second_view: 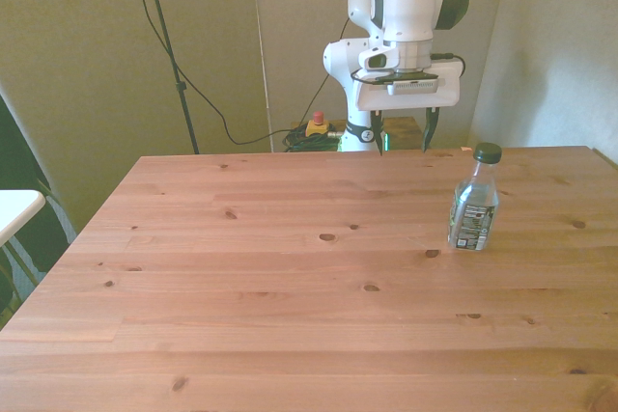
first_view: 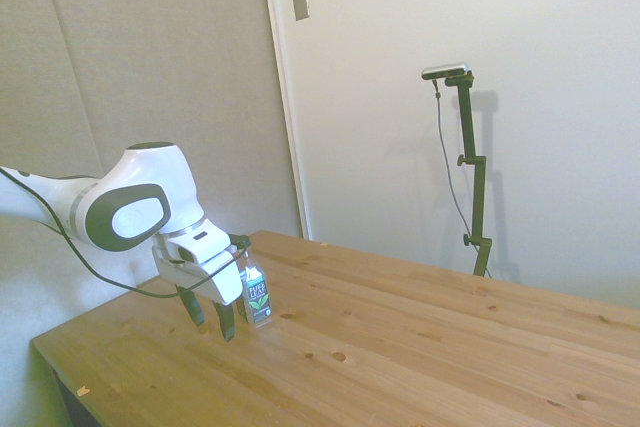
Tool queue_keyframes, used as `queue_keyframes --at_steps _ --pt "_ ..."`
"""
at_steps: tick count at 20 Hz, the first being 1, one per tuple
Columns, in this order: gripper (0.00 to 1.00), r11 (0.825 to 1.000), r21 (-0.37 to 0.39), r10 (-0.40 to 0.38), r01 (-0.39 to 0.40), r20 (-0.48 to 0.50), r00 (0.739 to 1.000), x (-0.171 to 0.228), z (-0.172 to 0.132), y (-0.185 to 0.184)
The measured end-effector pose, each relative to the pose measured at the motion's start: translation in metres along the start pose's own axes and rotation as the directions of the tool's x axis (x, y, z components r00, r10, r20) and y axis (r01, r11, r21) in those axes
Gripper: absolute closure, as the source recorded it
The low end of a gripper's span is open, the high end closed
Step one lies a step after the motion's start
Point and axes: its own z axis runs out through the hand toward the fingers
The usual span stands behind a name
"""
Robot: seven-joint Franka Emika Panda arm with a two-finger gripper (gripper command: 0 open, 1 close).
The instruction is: Knock down the bottle
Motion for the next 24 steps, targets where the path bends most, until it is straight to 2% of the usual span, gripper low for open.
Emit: queue_keyframes --at_steps 1,6,14,24 --pt "1.0 1.0 0.001 0.0 0.0 -0.001 1.0 0.0 0.0 0.0" --pt "1.0 1.0 0.009 0.007 -0.007 -0.019 1.0 -0.005 -0.01 -0.013" --pt "1.0 0.993 0.024 0.115 -0.114 -0.049 0.992 -0.028 -0.039 -0.075" --pt "1.0 0.98 0.004 0.198 -0.198 -0.083 0.977 -0.008 -0.044 -0.131"
